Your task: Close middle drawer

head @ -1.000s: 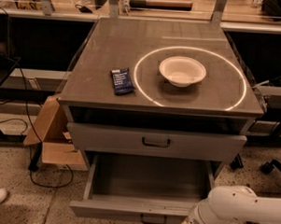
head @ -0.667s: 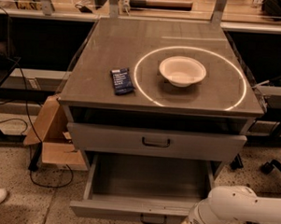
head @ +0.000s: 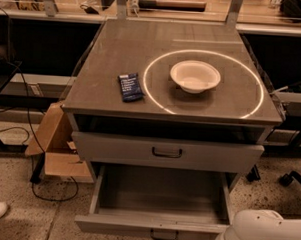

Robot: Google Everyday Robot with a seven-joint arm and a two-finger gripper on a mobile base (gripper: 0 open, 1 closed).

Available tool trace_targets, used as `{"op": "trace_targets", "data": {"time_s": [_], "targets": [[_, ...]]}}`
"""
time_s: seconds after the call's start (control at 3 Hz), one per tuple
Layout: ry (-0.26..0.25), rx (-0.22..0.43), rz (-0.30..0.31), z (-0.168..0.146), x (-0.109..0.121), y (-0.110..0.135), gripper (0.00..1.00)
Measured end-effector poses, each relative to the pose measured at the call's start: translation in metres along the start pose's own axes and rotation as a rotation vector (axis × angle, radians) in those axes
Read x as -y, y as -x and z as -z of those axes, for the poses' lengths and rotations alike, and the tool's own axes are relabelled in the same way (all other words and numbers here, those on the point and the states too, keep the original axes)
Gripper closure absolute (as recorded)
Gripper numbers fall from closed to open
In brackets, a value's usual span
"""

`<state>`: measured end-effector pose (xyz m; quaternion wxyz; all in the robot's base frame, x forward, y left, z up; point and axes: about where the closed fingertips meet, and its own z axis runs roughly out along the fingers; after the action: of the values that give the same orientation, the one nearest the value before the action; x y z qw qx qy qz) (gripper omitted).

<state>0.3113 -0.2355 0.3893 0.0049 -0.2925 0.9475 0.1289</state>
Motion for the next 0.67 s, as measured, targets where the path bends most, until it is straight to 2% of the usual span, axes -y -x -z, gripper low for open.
{"op": "trace_targets", "data": {"time_s": [0.33, 0.67], "targets": [[0.023, -0.022, -0.025, -0.015, -0.003, 0.004, 1.0], [0.023, 0.04, -0.012, 0.0, -0.007, 0.033, 1.0]]}}
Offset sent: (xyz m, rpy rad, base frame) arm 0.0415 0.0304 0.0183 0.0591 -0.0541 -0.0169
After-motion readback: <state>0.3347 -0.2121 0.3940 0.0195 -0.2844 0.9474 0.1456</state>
